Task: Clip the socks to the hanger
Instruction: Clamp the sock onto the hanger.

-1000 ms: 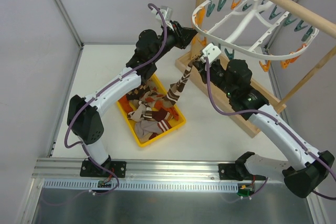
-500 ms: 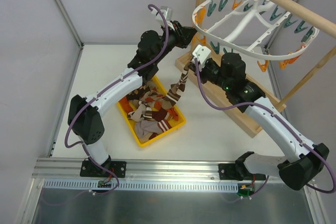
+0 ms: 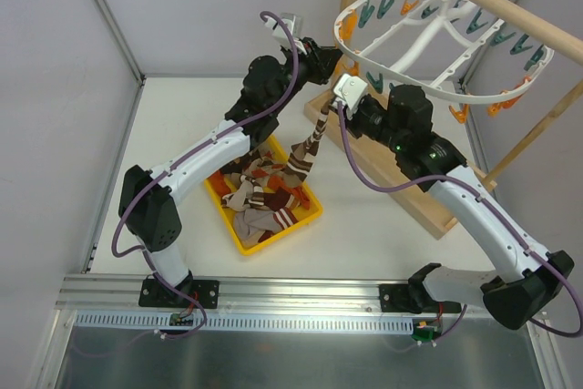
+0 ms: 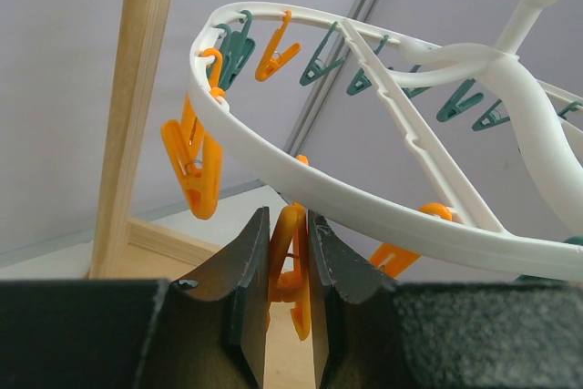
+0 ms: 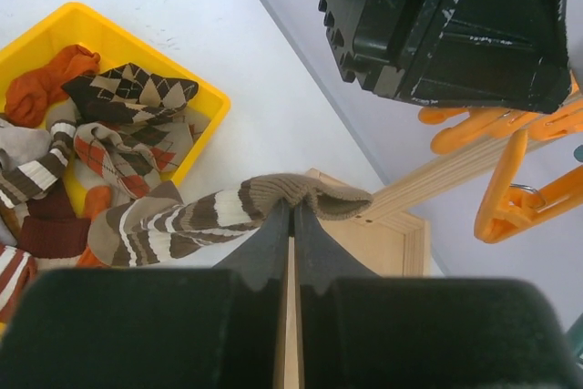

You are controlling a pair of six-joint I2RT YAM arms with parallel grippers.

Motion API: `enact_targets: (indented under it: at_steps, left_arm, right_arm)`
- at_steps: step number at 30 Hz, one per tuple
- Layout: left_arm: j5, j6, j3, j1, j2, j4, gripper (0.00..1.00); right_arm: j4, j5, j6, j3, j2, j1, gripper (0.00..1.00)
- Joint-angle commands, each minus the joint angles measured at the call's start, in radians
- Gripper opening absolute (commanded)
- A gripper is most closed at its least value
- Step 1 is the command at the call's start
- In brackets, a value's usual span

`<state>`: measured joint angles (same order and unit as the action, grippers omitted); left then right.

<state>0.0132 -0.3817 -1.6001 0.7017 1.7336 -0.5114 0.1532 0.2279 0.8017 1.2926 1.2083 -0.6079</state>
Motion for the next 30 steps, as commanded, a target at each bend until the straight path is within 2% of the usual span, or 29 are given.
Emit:
enact_targets:
  at_steps: [1,30]
  left_arm:
    - [0.036,0.001,0.005,0.012,-0.006,-0.064,0.00]
    - [0.067,0.013,0.063,0.033,-0.031,-0.096,0.00]
  right_arm:
    - [-0.007,0.036,0.053,0.063,0.007,0.004,0.01]
    - [0.006,-0.016,0.125,0.165,0.056,0.010,0.01]
